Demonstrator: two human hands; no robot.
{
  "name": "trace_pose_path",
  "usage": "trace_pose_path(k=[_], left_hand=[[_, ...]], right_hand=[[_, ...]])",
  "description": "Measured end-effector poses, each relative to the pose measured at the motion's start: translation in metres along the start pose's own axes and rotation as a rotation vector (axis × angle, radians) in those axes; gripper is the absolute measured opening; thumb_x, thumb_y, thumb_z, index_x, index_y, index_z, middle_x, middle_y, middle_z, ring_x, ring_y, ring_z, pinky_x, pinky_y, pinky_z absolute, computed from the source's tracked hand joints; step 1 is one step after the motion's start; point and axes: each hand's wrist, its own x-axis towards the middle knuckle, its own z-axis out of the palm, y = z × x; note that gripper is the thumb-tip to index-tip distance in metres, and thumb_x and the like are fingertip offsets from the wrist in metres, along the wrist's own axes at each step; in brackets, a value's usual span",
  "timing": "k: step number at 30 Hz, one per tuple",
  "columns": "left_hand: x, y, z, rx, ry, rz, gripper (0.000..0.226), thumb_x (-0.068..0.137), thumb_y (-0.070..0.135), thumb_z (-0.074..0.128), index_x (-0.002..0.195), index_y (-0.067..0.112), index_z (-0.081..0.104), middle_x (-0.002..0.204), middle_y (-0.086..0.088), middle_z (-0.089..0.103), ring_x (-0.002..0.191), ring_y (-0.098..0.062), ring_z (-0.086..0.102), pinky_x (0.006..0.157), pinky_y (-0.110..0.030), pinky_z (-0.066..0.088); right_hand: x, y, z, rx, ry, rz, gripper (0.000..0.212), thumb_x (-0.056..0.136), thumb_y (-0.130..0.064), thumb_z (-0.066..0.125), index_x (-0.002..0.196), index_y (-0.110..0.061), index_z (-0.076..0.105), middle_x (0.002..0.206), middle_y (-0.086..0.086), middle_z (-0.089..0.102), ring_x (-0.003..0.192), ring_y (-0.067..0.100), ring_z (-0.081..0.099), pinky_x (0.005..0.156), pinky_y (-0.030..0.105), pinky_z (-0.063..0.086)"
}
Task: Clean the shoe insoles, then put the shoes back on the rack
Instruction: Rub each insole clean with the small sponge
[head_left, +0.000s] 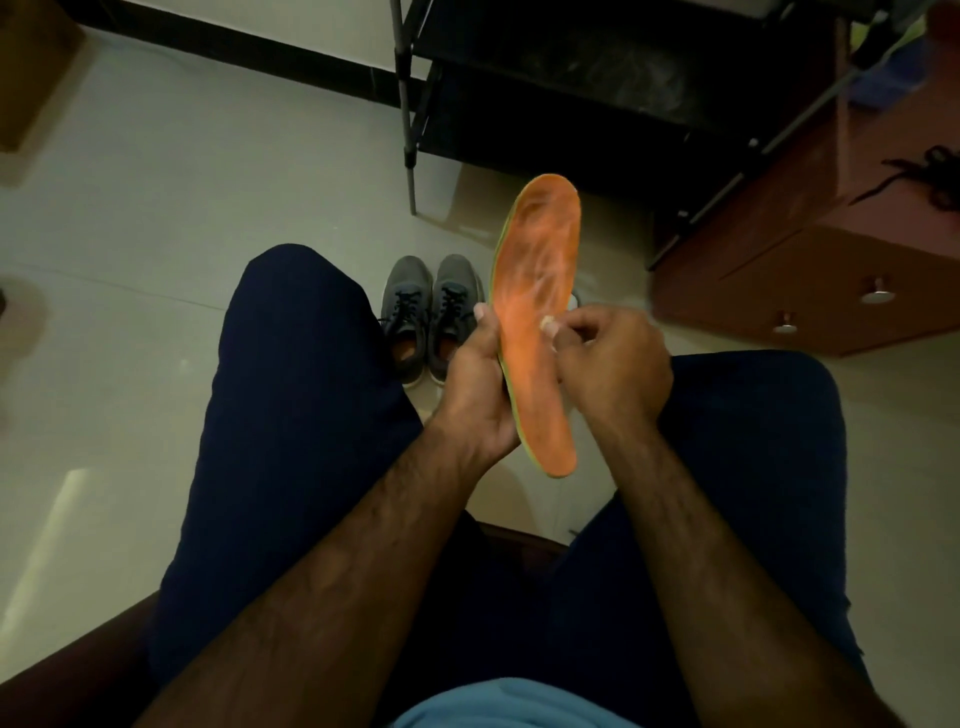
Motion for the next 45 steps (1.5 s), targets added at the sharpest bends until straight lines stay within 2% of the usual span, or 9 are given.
trace_pose_path(k=[4,9,13,18,22,27,32,40,45], left_hand=[[-0.001,0.005,-0.001,-0.012,0.04,0.032,0.082,0.101,0.069,0.031,0.139,0.001,0.056,0.131,-0.023,0.065,0.125,-0.036,0.061,0.109,-0.048,0.048],[-0.003,0.002,0.0,0.014,0.033,0.024,0.08,0.103,0.067,0.029,0.142,0.001,0.053,0.138,-0.025,0.061,0.131,-0.037,0.059,0.113,-0.049,0.045],[-0.005,0.007,0.002,0.001,0.055,0.032,0.079,0.102,0.067,0.033,0.131,-0.001,0.062,0.116,-0.024,0.071,0.106,-0.035,0.071,0.089,-0.045,0.062],[-0.005,0.003,0.004,0.013,0.027,0.018,0.077,0.105,0.063,0.026,0.141,0.002,0.055,0.141,-0.025,0.059,0.132,-0.036,0.058,0.11,-0.047,0.048],[-0.005,0.01,0.002,-0.001,0.048,0.022,0.076,0.104,0.064,0.031,0.134,0.001,0.059,0.121,-0.023,0.068,0.115,-0.035,0.065,0.104,-0.047,0.05],[-0.002,0.006,0.002,0.016,-0.009,0.006,0.073,0.106,0.061,0.026,0.14,0.003,0.055,0.139,-0.022,0.061,0.128,-0.034,0.059,0.109,-0.047,0.047],[-0.003,0.015,0.001,-0.025,0.032,0.023,0.07,0.105,0.061,0.032,0.127,0.002,0.061,0.108,-0.02,0.069,0.102,-0.032,0.067,0.091,-0.042,0.059],[-0.001,0.014,-0.002,-0.003,-0.028,-0.059,0.073,0.104,0.055,0.039,0.153,0.001,0.041,0.136,-0.021,0.057,0.128,-0.033,0.054,0.12,-0.046,0.036],[0.003,0.02,0.003,0.059,-0.006,-0.052,0.068,0.107,0.052,0.036,0.153,0.003,0.043,0.141,-0.022,0.055,0.128,-0.036,0.055,0.111,-0.049,0.046]], right_hand=[[-0.031,-0.01,0.003,-0.001,-0.134,-0.21,0.013,0.091,-0.043,0.069,0.091,-0.034,0.078,0.087,-0.013,0.073,0.078,0.012,0.067,0.069,0.033,0.055],[-0.007,-0.001,-0.002,0.012,-0.036,-0.072,0.011,0.092,-0.043,0.071,0.093,-0.035,0.078,0.091,-0.013,0.075,0.083,0.014,0.068,0.074,0.037,0.058],[-0.036,-0.01,-0.001,-0.027,-0.182,-0.244,0.009,0.092,-0.04,0.07,0.092,-0.034,0.078,0.091,-0.014,0.072,0.082,0.011,0.065,0.07,0.032,0.054],[-0.002,0.004,-0.004,-0.028,-0.041,-0.089,0.01,0.092,-0.044,0.07,0.092,-0.036,0.076,0.091,-0.013,0.074,0.085,0.016,0.069,0.074,0.034,0.055],[-0.031,-0.004,-0.003,-0.033,-0.226,-0.294,0.009,0.092,-0.041,0.071,0.094,-0.035,0.078,0.096,-0.012,0.071,0.085,0.014,0.065,0.074,0.033,0.053],[-0.001,0.006,-0.008,-0.026,-0.12,-0.126,0.012,0.092,-0.045,0.072,0.094,-0.034,0.077,0.095,-0.011,0.074,0.086,0.015,0.068,0.078,0.04,0.058],[-0.038,-0.009,-0.008,0.038,-0.3,-0.342,0.006,0.089,-0.034,0.074,0.09,-0.034,0.08,0.091,-0.013,0.071,0.085,0.011,0.064,0.076,0.033,0.052],[-0.021,0.002,-0.009,0.021,-0.247,-0.274,0.006,0.089,-0.035,0.074,0.093,-0.035,0.079,0.095,-0.012,0.072,0.086,0.012,0.066,0.079,0.04,0.057],[-0.037,0.006,-0.023,0.116,-0.289,-0.302,0.002,0.088,-0.038,0.075,0.088,-0.038,0.077,0.091,-0.017,0.068,0.085,0.007,0.063,0.077,0.04,0.055]])
